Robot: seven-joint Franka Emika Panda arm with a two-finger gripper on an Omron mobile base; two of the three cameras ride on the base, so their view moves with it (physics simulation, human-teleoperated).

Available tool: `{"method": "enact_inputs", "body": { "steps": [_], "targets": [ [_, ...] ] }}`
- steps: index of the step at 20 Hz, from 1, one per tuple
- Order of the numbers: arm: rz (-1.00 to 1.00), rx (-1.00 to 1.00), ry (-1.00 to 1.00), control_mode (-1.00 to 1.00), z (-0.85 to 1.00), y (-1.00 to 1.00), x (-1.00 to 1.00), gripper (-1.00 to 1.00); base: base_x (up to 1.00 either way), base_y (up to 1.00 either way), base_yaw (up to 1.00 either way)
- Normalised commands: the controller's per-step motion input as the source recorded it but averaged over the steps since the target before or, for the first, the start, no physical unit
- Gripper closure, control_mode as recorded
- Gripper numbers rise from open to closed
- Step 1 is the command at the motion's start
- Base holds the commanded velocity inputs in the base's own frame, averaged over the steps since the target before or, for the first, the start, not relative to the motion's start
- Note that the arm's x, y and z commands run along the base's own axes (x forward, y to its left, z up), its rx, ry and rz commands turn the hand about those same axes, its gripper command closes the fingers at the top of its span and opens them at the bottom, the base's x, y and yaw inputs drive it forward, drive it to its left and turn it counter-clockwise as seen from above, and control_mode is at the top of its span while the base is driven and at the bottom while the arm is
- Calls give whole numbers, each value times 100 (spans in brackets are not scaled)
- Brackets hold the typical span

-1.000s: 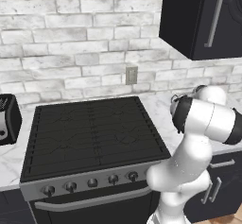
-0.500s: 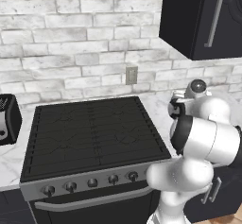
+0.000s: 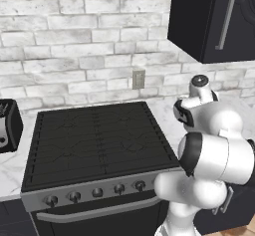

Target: Turn on the sink faucet. Then move the lemon from the counter to the sink. Turn off the sink. Move the vegetable from the sink to the pot next to the stove. Finally move the pot to the rear left burner.

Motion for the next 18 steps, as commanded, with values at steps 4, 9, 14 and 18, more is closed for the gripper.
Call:
{"method": "enact_inputs", "body": {
  "steps": [4,9,14,18],
  "targets": [
    [2,-2,21,-100,-2,-1,0,-100,0,0,0],
    [5,-5,18,-100,-35,-1,0,-100,0,0,0],
    [8,-3,8,-100,-43,-2,0,-100,0,0,0],
    [9,0,2,-100,-15,-3,2,-100,0,0,0]
  ]
}}
